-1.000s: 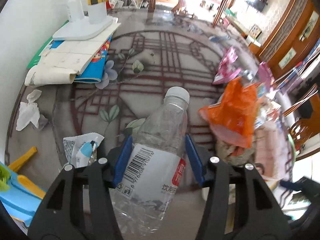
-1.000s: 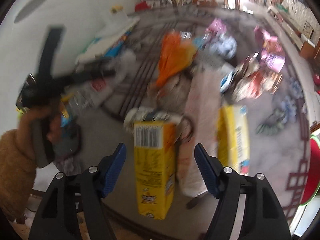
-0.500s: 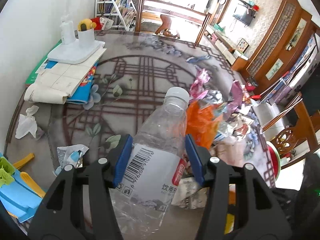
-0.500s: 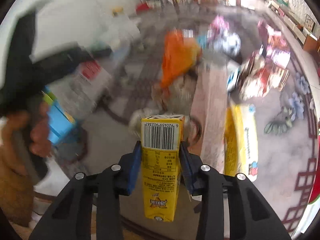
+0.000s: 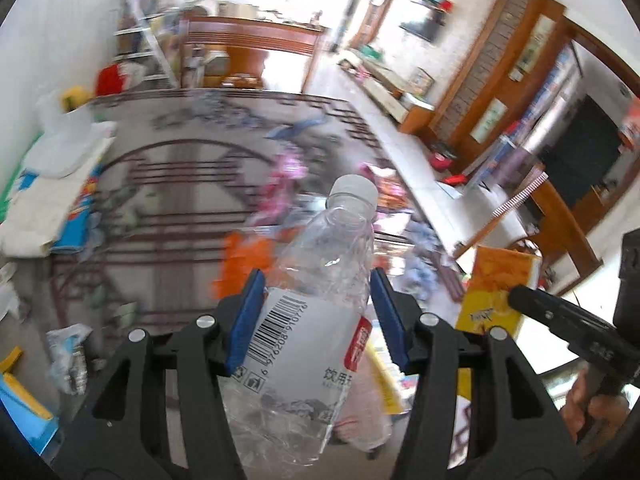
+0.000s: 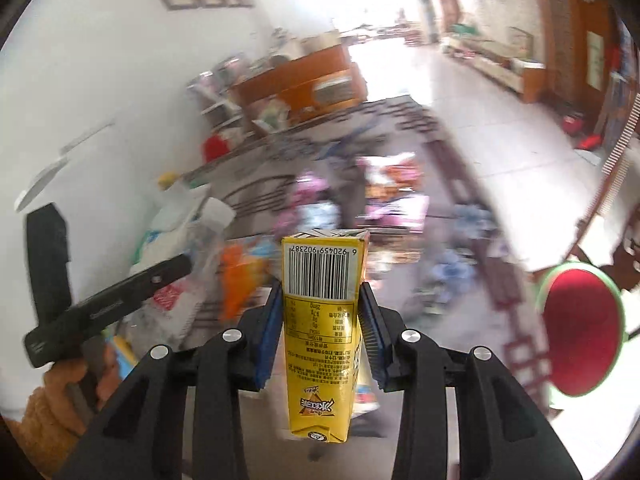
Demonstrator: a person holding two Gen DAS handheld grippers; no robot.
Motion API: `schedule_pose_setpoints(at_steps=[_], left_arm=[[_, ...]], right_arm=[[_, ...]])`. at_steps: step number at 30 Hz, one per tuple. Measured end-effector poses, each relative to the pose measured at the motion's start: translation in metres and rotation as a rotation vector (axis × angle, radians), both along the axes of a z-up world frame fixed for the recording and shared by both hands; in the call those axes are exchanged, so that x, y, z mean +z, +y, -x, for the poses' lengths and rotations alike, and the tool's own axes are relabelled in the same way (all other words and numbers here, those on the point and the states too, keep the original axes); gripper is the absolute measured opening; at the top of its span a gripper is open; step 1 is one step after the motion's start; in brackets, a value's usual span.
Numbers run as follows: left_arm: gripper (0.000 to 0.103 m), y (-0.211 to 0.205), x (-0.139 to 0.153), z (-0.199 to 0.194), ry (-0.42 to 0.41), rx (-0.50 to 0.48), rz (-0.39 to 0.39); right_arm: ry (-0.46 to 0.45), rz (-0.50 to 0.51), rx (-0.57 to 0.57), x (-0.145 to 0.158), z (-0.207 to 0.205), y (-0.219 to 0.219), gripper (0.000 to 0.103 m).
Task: Collect trash
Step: 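Carry the bottle and juice box to the red bin and release both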
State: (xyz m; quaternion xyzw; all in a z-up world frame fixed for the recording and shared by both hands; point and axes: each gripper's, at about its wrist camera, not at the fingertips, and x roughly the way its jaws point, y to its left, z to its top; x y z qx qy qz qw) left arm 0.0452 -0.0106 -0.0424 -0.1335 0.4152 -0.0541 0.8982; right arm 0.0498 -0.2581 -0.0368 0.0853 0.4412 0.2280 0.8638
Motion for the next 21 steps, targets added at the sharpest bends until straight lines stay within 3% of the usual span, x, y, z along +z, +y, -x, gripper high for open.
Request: schedule_pose_setpoints(at_steps=[6,13,21], left_arm=[[0.052,-0.085,-0.007,-0.030,0.021,-0.127,0.023],[0.052,-0.216,-0.029,-0.072,0.068,-0.276,0.061],[0.052,-0.331,-0.061,-0.102,0.116,-0.398,0.061]], right_arm=[[0.015,0.041,-0.175,-0.015,-0.008,-0.095,0.036],[0.060,0.086,-0.362,-0.043,-0.030,-0.222,0.036],[0.087,0.107,-0.407,-0.068,-0.045,-0.297,0.038]])
